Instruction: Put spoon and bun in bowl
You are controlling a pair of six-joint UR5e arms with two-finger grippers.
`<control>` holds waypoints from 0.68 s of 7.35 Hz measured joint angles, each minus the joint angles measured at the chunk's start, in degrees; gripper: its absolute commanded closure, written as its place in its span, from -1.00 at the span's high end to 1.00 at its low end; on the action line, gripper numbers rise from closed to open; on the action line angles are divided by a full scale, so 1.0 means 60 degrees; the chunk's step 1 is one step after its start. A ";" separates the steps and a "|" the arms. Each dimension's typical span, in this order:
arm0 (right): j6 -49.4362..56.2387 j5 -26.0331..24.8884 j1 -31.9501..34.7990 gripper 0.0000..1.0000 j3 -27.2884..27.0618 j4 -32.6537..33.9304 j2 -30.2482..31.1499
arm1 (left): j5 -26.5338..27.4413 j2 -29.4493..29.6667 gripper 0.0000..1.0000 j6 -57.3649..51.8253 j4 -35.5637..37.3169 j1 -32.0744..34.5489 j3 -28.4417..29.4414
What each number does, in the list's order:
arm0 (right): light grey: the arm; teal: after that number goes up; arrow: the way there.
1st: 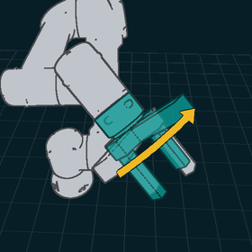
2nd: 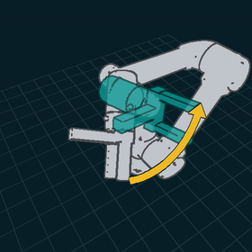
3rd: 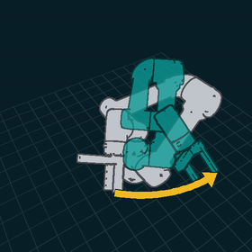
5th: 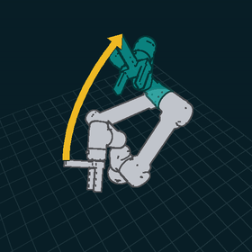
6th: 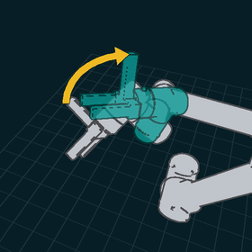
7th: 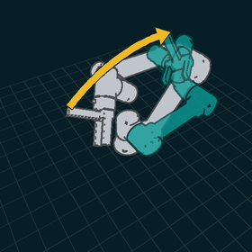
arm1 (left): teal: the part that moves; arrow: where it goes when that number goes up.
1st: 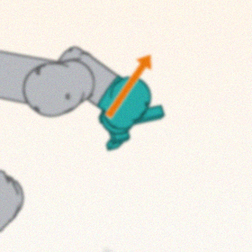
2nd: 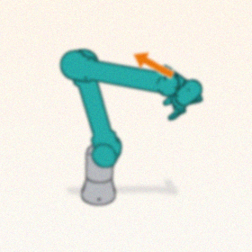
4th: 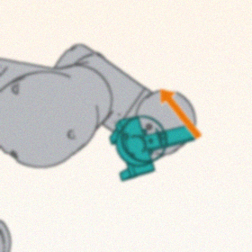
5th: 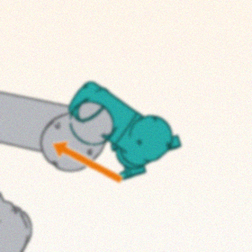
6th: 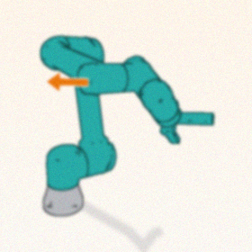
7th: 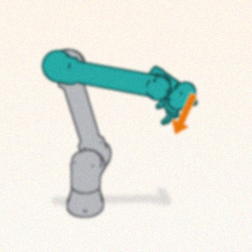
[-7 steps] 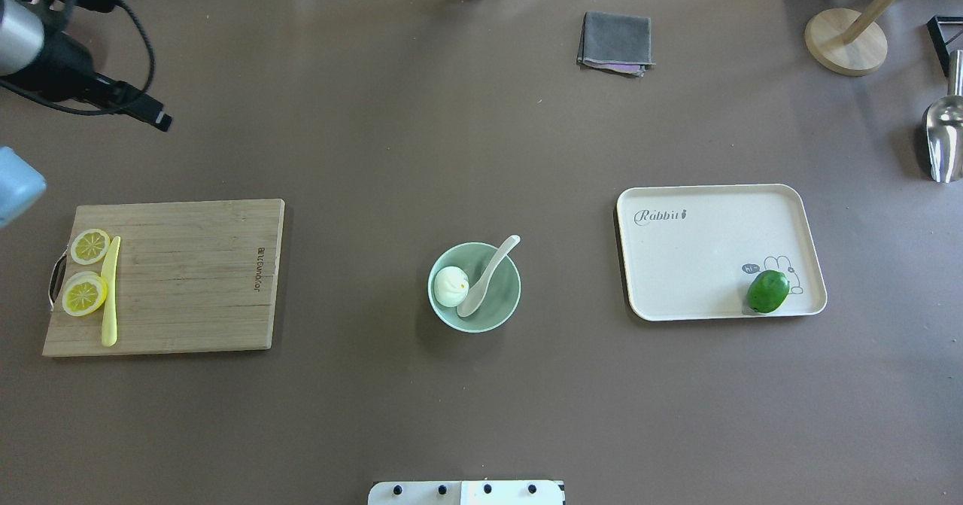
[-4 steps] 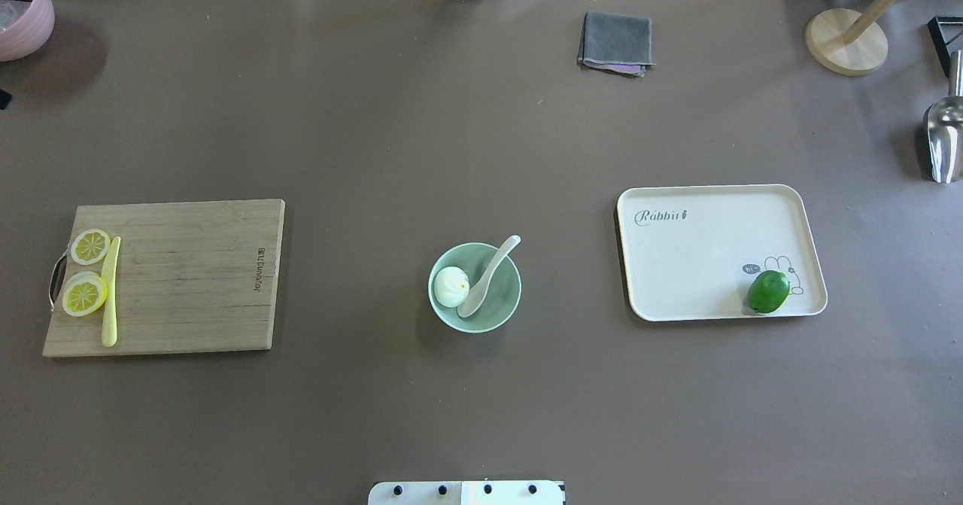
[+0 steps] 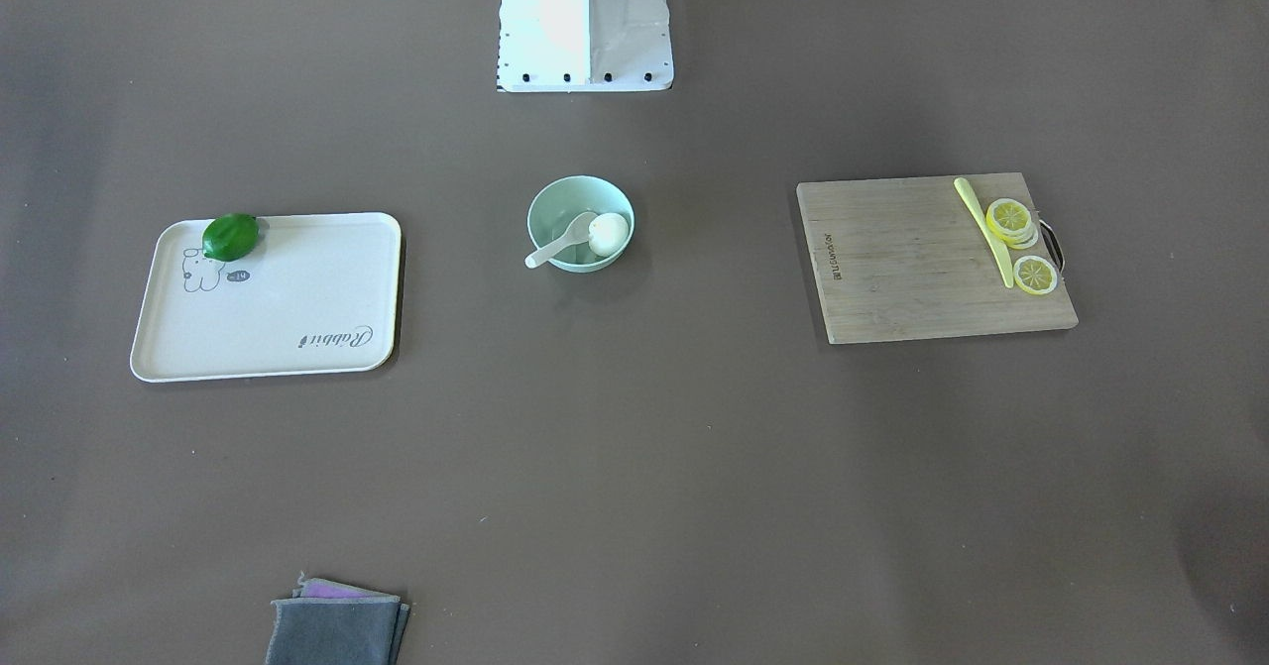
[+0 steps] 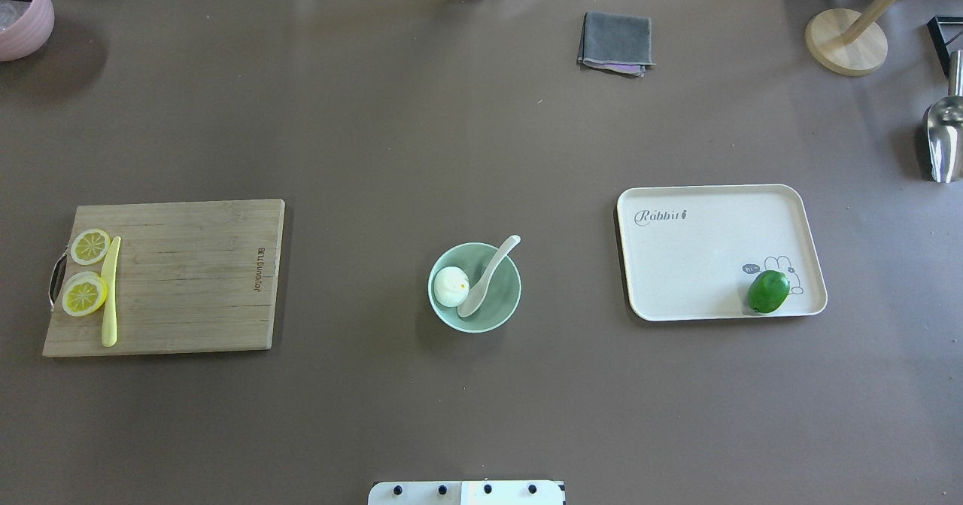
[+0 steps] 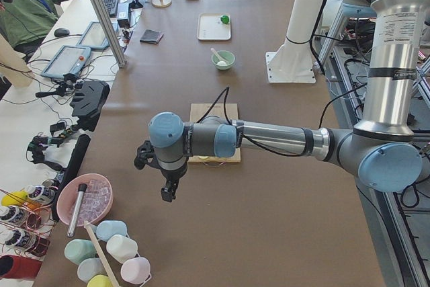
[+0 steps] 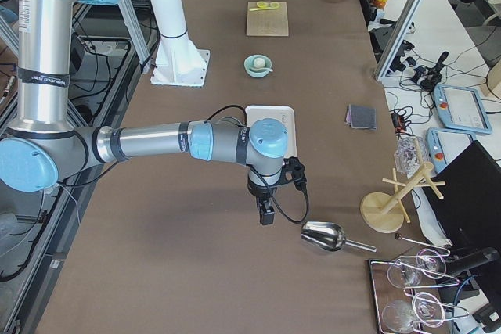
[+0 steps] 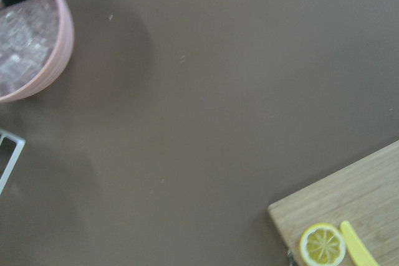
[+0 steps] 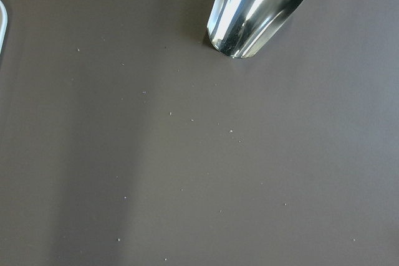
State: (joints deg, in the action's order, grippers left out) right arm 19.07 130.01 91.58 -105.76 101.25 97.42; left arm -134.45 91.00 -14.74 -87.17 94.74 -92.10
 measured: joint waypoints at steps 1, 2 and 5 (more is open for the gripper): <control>0.0000 0.0014 0.0000 1.00 -0.0003 0.0000 0.0004 | -0.0028 -0.0226 0.97 0.0108 -0.0324 0.0225 0.0258; -0.0001 0.0052 0.0000 1.00 -0.0013 0.0000 0.0010 | -0.0050 -0.0346 0.97 0.0276 -0.0463 0.0316 0.0307; 0.0012 0.0244 0.0000 1.00 -0.0036 0.0000 0.0057 | -0.0060 -0.0486 0.97 0.0430 -0.0435 0.0353 0.0102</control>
State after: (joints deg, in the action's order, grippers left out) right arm 19.15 131.47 91.58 -105.98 101.25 97.76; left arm -134.81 88.09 -12.16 -89.77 96.86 -91.48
